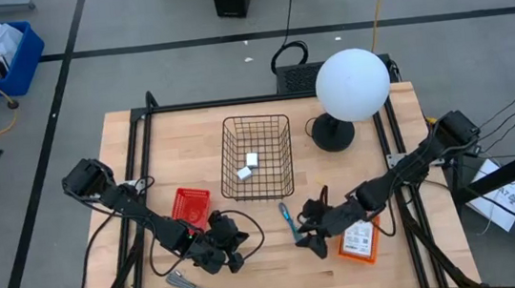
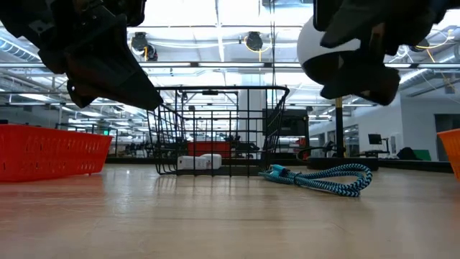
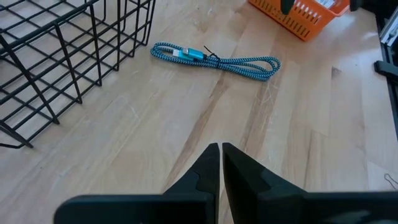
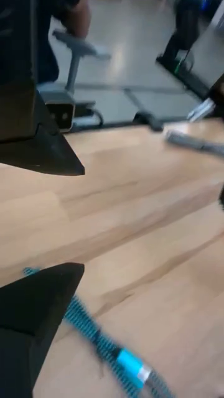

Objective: Pick and place items into bin
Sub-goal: Put the blue charger cable into the red basket

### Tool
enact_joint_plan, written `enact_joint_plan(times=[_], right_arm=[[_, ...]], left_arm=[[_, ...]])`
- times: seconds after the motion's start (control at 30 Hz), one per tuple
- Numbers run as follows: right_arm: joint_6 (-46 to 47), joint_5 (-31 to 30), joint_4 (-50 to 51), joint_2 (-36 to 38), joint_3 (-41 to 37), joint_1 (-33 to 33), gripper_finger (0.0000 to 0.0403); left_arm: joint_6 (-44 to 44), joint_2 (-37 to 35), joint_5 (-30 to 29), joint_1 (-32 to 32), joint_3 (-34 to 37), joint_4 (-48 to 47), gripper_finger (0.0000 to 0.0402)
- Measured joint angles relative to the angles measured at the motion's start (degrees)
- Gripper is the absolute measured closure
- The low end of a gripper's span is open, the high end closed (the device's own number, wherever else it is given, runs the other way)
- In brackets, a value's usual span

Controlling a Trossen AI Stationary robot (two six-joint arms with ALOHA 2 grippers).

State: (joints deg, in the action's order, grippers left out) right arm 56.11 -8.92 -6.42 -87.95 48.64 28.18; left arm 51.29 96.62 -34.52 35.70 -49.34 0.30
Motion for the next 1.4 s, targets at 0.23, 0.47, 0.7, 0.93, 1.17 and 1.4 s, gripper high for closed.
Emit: enact_joint_plan(times=[0.23, 0.47, 0.7, 0.93, 1.17, 1.4], right_arm=[[0.43, -1.7, 22.35, -0.23, 10.22, -0.04, 0.0169], [0.39, 0.92, 32.01, -8.6, 16.04, -1.33, 0.017], [-3.41, 4.71, 36.78, -17.14, 22.07, -2.25, 0.0173], [-4.32, 3.03, 38.86, -17.87, 23.15, -2.56, 0.0199], [-6.21, 2.9, 36.22, -17.87, 21.94, -2.73, 0.0204], [-5.27, 2.99, 32.82, -17.87, 18.74, -2.73, 0.0204]], left_arm=[[0.07, 0.0, -0.07, 0.0, -0.02, 0.5, 0.0378], [0.0, 0.0, -0.05, 0.0, -0.02, 0.75, 0.0378], [-0.04, 0.0, -0.03, 0.45, -0.02, 0.88, 0.0378], [-0.15, 0.0, -0.04, 0.81, -0.02, 1.05, 0.0378], [-0.18, 0.0, -0.03, 0.81, -0.02, 1.03, 0.0378], [-0.45, 0.0, 1.44, 0.66, -0.02, 0.98, 0.0378]])
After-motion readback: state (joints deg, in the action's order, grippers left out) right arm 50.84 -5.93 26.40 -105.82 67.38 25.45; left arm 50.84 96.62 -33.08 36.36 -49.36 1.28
